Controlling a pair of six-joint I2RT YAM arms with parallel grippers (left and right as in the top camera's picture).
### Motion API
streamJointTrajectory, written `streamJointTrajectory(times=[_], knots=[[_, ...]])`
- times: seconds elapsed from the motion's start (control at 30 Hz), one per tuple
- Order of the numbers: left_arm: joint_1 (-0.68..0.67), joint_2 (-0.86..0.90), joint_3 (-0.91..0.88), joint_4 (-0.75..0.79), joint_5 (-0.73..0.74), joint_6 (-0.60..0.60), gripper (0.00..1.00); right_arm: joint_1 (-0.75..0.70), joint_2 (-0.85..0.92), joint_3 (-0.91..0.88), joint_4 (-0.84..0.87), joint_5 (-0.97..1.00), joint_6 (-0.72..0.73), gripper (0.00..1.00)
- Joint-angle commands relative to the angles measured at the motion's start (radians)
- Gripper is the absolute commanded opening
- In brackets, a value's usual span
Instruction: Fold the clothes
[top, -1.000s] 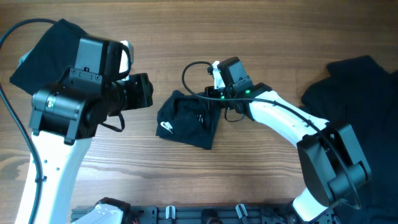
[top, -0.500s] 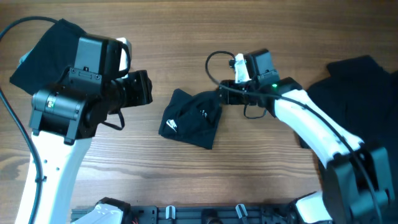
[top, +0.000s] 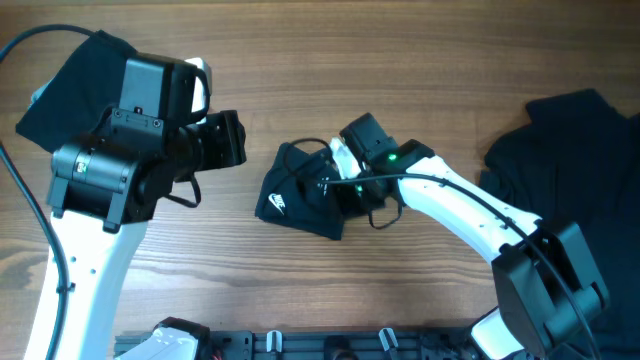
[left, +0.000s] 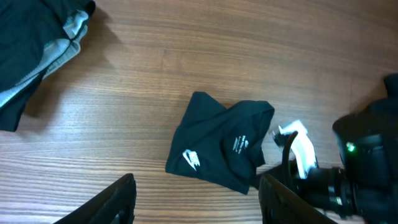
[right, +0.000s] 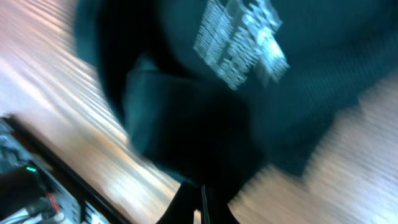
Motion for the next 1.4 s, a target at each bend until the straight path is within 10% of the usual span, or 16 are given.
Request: streamJointTrajectory(times=[0.0,0.07,0.5,0.67,0.77,1.03,1.17,1.37], knots=[[0.003,-0.004,0.008,0.013,-0.014,0.016,0.64,0.003,-0.016,0.006,-0.107,0.205,0.068,0.09],[0.003,-0.004,0.008,0.021,-0.014,0.016,0.64,0.003,-0.016,0.006,-0.154,0.288,0.115,0.35],[0.003,0.204,-0.079,0.02,-0.019,0.013,0.67,-0.083,-0.072,0.006,0.063,-0.107,-0.139,0.49],[0.019,0.364,-0.085,0.116,0.076,0.04,0.68,-0.024,-0.02,0.006,0.071,-0.129,-0.126,0.41],[0.042,0.406,-0.085,0.123,0.089,0.043,0.69,0.004,-0.013,0.006,0.058,-0.029,-0.06,0.07],[0.059,0.427,-0.085,0.123,0.104,0.069,0.69,-0.038,-0.116,0.006,-0.231,0.23,0.135,0.04],[0.076,0.438,-0.085,0.13,0.081,0.073,0.75,-0.038,-0.117,0.006,-0.069,0.024,-0.07,0.43],[0.21,0.438,-0.085,0.164,0.205,0.139,0.76,0.005,-0.084,0.006,0.061,-0.018,-0.068,0.52]])
